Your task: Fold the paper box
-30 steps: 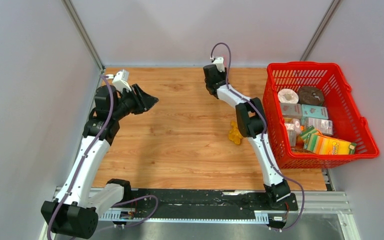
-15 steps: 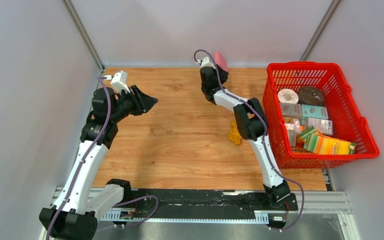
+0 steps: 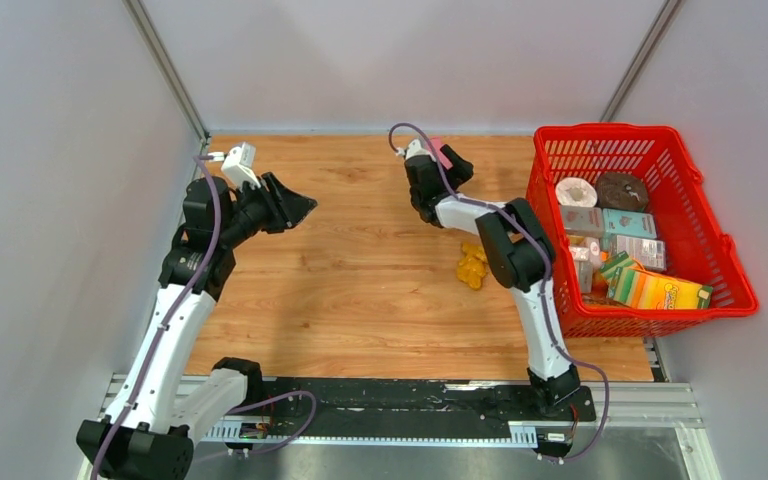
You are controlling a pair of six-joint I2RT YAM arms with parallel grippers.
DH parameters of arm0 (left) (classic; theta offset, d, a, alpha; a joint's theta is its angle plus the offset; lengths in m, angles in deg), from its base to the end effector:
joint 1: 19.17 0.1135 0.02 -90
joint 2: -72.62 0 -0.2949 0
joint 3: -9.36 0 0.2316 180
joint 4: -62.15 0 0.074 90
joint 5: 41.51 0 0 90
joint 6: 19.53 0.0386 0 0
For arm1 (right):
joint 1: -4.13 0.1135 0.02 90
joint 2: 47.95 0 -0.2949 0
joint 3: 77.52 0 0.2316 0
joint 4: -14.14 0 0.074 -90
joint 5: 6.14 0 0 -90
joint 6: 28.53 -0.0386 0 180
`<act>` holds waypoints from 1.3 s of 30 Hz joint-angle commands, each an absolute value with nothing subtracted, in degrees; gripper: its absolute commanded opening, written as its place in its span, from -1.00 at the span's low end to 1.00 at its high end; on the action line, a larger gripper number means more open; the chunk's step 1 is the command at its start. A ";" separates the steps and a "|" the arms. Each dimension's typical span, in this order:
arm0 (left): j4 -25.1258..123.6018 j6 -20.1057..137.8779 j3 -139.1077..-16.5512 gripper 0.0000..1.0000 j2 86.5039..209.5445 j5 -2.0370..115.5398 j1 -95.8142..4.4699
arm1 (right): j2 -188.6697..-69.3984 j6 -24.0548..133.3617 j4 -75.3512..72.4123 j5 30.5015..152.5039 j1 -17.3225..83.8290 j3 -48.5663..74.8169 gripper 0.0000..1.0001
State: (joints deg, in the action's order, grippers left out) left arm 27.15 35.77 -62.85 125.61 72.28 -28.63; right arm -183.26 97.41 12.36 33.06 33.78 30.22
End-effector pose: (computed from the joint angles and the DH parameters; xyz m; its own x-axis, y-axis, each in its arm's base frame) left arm 0.1616 -0.0427 0.3955 -0.5241 -0.4408 -0.7287 0.2857 0.7150 -0.6380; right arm 0.4673 0.2316 0.1655 -0.5059 -0.7148 -0.4828 -0.0279 0.5729 -0.8191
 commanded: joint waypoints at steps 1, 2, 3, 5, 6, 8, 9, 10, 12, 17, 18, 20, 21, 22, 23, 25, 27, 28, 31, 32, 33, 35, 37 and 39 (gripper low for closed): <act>27.01 35.49 -65.07 -0.08 123.60 72.92 -29.19 | -167.15 84.34 6.26 39.81 33.74 26.89 0.93; 26.83 35.49 -65.07 -0.08 123.42 72.84 -29.28 | -164.52 80.49 4.59 42.87 33.66 26.79 0.94; 26.66 35.57 -65.07 -0.08 123.16 72.75 -29.28 | -163.28 78.10 0.22 44.64 33.66 26.88 0.96; 26.57 35.49 -65.16 -0.08 123.07 72.75 -29.37 | -160.99 71.71 -4.28 48.95 33.66 28.27 0.98; 26.48 35.49 -65.25 -0.08 123.15 72.75 -29.45 | -160.55 69.31 -8.13 49.66 33.57 29.24 1.00; 26.31 35.40 -65.34 -0.08 123.33 72.75 -29.54 | -160.80 65.62 -12.28 52.82 32.78 33.44 1.00; 26.30 35.31 -65.25 -0.08 123.24 72.75 -29.72 | -161.85 62.55 -15.61 52.05 32.60 34.69 1.00; 26.30 35.22 -65.16 -0.08 123.24 72.83 -29.81 | -162.38 61.83 -16.68 51.35 32.34 35.66 0.98; 25.96 35.31 -65.16 -0.08 123.24 73.10 -30.16 | -164.13 58.32 -18.53 51.26 32.16 37.59 0.92; 24.90 35.66 -64.99 -0.08 122.46 72.84 -30.60 | -170.11 57.25 -24.51 47.20 31.55 42.78 0.28; 24.81 35.75 -64.99 -0.08 122.45 72.84 -30.69 | -170.73 57.42 -24.52 48.69 31.29 42.78 -0.11; 24.81 36.01 -65.07 -0.08 122.71 72.83 -30.69 | -172.75 57.51 -24.52 53.07 30.58 43.05 -0.48; 24.90 36.01 -65.07 -0.08 122.98 72.84 -30.69 | -173.45 57.34 -24.78 53.80 30.41 43.31 -0.75; 24.98 35.93 -65.16 -0.08 123.15 72.92 -30.69 | -175.29 57.42 -25.04 54.50 30.23 44.36 -0.84; 25.33 35.84 -65.08 -0.08 123.50 73.01 -30.77 | -176.18 57.43 -25.31 55.29 30.23 44.89 -0.89; 25.60 35.66 -65.07 -0.08 123.77 73.01 -30.95 | -178.02 57.60 -25.57 55.73 30.23 46.20 -0.91; 25.86 35.57 -65.07 -0.08 124.03 72.92 -31.12 | -181.18 58.04 -26.27 56.44 30.14 48.66 -0.92; 25.86 35.66 -65.07 -0.08 124.12 73.01 -31.13 | -182.24 58.21 -26.71 56.61 30.14 49.72 -0.92; 25.69 35.84 -64.99 -0.08 124.21 72.75 -31.13 | -186.28 58.65 -27.94 56.61 30.05 53.67 -0.92; 25.78 35.84 -65.07 -0.08 124.12 72.66 -31.13 | -187.08 58.74 -28.38 57.05 30.14 55.94 -0.92; 25.69 35.84 -65.07 -0.08 124.21 72.57 -31.13 | -188.82 58.66 -29.25 57.32 30.05 56.92 -0.92; 25.60 36.01 -65.07 -0.08 124.30 72.49 -31.13 | -190.07 58.74 -29.70 58.19 30.14 58.68 -0.92; 25.60 36.10 -65.07 -0.08 124.56 72.48 -31.13 | -192.09 59.09 -30.31 58.29 30.14 61.93 -0.92; 25.69 36.10 -65.07 -0.08 124.82 72.48 -31.13 | -193.32 59.45 -31.01 58.46 30.14 65.61 -0.90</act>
